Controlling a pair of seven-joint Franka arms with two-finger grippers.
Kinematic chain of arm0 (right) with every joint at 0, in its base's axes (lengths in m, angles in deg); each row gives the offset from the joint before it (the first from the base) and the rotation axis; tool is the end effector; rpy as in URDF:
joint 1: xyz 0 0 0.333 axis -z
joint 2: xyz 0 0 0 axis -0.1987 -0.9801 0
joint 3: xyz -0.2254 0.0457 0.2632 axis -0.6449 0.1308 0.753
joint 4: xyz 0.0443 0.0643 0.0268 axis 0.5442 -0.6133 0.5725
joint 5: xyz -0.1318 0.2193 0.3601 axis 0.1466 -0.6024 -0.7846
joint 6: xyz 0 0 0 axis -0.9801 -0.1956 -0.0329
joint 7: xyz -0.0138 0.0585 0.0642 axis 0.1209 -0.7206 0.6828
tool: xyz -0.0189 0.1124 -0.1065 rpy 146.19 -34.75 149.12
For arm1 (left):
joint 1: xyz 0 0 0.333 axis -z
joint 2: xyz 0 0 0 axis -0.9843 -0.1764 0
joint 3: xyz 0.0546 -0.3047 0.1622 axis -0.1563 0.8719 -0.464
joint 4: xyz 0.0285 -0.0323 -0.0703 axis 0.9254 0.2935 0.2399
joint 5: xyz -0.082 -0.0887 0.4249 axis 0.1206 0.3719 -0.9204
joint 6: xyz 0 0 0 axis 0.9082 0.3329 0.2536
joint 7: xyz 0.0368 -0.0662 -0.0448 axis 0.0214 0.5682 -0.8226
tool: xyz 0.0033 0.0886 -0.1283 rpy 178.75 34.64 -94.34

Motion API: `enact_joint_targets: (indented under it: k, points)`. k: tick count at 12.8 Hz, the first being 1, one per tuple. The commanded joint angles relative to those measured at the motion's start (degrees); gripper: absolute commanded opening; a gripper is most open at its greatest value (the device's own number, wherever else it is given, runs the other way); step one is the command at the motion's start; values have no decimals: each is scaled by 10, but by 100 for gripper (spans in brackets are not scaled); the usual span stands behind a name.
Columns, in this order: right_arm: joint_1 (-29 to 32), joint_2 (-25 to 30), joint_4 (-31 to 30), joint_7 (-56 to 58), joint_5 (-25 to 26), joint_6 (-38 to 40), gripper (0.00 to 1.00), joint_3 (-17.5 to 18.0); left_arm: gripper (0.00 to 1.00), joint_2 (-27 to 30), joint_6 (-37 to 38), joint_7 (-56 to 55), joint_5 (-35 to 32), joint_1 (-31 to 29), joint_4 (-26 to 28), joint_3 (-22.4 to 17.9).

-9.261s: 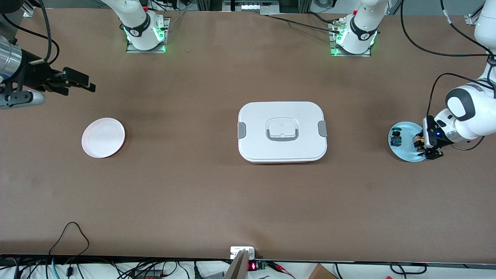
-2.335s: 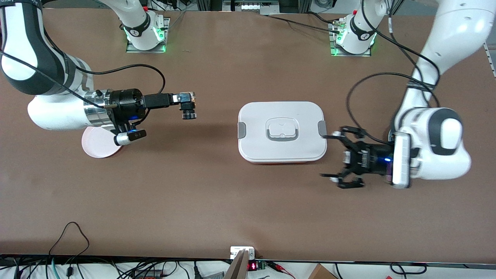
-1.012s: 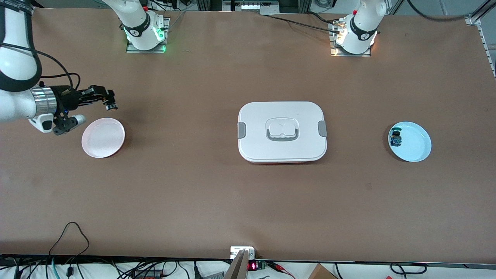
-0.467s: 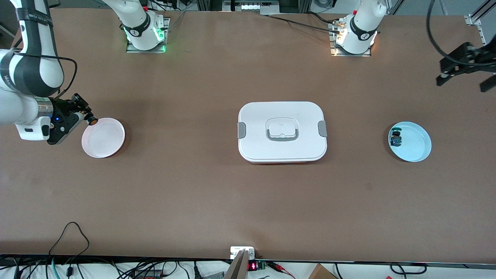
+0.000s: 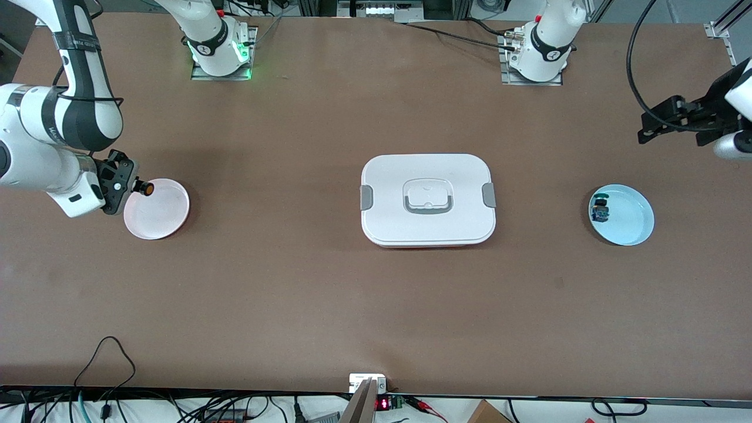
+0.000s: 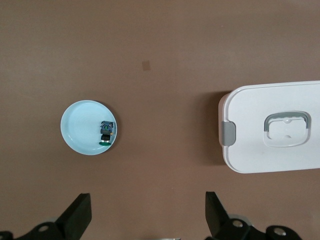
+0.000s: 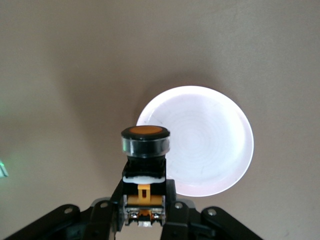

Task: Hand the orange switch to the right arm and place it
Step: 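Carry the orange switch with the right gripper over the white plate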

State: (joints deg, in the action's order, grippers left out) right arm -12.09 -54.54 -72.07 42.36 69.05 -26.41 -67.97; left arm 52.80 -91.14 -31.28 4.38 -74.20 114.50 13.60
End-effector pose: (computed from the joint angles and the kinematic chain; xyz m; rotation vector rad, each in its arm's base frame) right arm 0.6045 -0.0810 0.2973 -2.4207 -1.8199 0.3776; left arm 0.6310 -0.0465 0.6509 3.1187 -0.0241 -0.1065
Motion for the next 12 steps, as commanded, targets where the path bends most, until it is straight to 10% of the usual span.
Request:
enact_joint_targets:
  k: [1, 12]
  points:
    - [26, 19, -56, 43, 8, -58, 5, 5, 100, 103, -92, -3, -8, -5, 182, 3]
    - [48, -69, -127, 142, 9, -302, 6, 6, 100, 144, -133, 10, -7, -57, 255, 3]
